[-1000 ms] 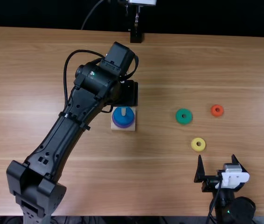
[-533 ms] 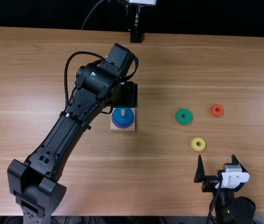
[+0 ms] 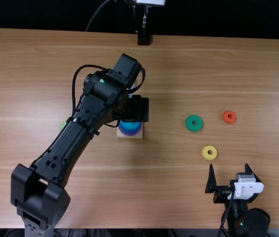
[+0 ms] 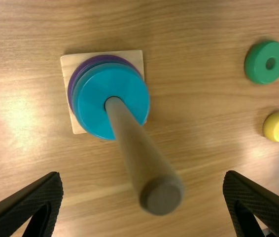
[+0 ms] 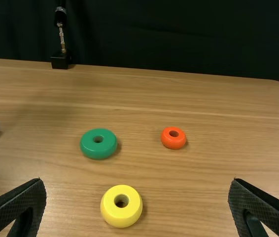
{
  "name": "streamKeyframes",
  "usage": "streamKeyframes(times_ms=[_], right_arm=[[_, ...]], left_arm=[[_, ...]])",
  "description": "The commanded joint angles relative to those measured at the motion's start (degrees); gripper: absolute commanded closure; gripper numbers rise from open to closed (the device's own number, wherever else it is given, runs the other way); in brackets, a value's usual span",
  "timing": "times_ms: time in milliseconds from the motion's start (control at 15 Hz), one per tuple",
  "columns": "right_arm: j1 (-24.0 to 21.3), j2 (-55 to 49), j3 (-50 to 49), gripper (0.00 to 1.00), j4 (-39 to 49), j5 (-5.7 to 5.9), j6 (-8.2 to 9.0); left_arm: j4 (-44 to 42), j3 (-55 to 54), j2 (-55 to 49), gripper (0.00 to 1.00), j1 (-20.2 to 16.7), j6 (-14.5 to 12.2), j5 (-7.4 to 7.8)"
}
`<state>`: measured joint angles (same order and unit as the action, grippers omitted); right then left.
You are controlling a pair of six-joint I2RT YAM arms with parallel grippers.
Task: Build the Hanoi tower: stack the rings onto the peg from bottom to top in this color order: purple, dark blue, light blue, dark green, light green, yellow, orange.
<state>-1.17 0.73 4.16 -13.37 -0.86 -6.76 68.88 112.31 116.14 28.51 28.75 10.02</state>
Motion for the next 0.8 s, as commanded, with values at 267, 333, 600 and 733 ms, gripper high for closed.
streamKeyframes(times_ms=[267, 333, 600, 733], right_arm=[[-0.32, -0.73, -3.2, 0.0, -3.99, -0.3, -0.09], [-0.32, -0.73, -3.2, 0.0, -3.89, -0.3, -0.09], [-0.32, -0.73, -3.2, 0.0, -3.89, -0.3, -0.09], [-0.32, -0.73, -3.2, 0.0, -3.89, -0.3, -0.09]], left_arm=[[-19.21, -6.14, -11.46, 0.0, -7.33, -2.17, 1.47], [-26.17, -10.27, -15.15, 0.0, -8.65, -3.86, 1.47], [-49.16, -36.11, -33.61, 0.0, -17.88, -5.23, 0.84], [-60.23, -53.07, -45.21, 0.0, -21.74, -5.34, 0.63]])
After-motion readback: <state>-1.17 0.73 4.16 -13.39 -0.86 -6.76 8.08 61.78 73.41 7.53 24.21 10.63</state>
